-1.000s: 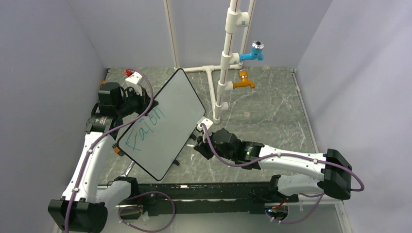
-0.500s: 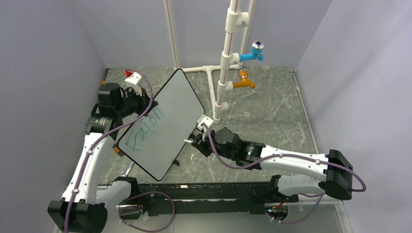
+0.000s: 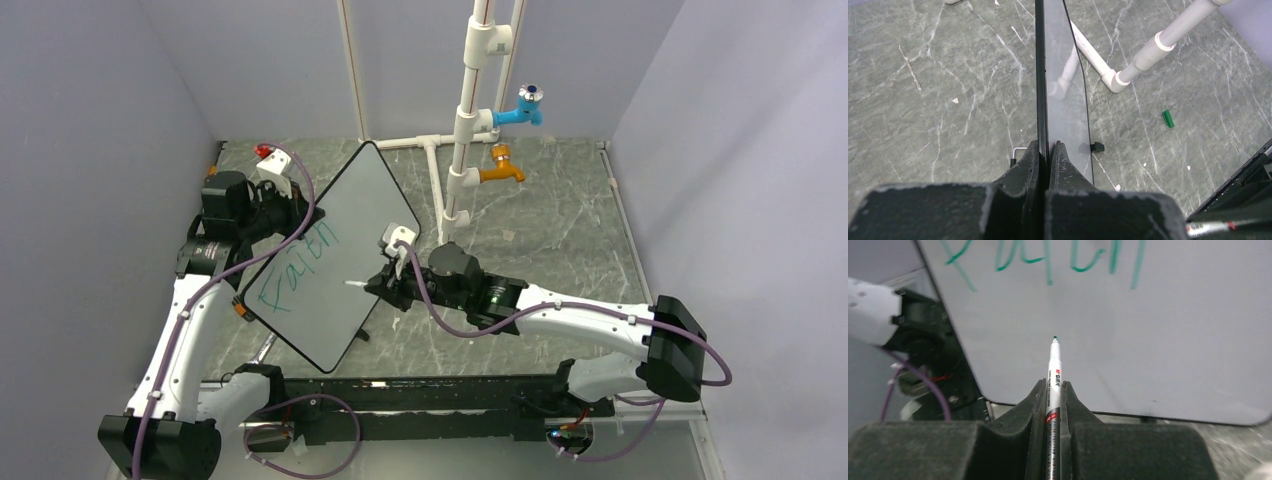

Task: Write a sentence on the whiteboard

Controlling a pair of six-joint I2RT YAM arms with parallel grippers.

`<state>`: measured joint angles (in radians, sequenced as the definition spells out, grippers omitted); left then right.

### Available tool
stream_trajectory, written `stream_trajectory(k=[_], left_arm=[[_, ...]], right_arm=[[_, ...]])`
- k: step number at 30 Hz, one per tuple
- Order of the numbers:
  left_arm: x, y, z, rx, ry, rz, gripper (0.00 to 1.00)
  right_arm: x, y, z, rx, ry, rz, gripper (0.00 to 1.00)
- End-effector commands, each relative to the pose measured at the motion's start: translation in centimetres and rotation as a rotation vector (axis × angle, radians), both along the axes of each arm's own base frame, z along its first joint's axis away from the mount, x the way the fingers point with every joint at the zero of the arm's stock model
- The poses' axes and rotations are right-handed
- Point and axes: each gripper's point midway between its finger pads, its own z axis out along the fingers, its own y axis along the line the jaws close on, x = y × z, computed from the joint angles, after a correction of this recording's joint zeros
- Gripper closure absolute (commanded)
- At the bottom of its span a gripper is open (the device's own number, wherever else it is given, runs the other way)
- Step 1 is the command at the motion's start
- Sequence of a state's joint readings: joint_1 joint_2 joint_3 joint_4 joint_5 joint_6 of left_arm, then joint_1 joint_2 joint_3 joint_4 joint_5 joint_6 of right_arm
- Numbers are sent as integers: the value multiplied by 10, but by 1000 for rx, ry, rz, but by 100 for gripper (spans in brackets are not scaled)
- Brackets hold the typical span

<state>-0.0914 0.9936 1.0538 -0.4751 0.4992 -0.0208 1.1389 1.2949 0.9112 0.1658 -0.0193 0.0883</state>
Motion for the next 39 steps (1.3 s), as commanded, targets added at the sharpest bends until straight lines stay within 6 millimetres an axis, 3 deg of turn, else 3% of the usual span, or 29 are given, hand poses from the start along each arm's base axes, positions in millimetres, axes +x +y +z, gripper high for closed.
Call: stream_trajectory(k=[1, 8, 12, 20, 26, 39], left_arm=[[1, 19, -28, 141, 18, 39, 100], [3, 22, -30, 145, 32, 59, 100], [2, 22, -30, 146, 30, 63, 100], [3, 24, -32, 152, 36, 70, 100], [3, 24, -31, 150, 32, 68, 100], [4, 24, -32, 153, 37, 72, 100]], right_arm=[[-39, 25, 30, 104, -33, 255, 100], [-70, 55, 21, 67, -43, 412, 100], [-77, 68, 21, 76, -48, 441, 100], [-74, 92, 23, 93, -57, 454, 100], [-61, 107, 22, 87, -64, 406, 100], [-62, 114, 0, 54, -21, 413, 100]])
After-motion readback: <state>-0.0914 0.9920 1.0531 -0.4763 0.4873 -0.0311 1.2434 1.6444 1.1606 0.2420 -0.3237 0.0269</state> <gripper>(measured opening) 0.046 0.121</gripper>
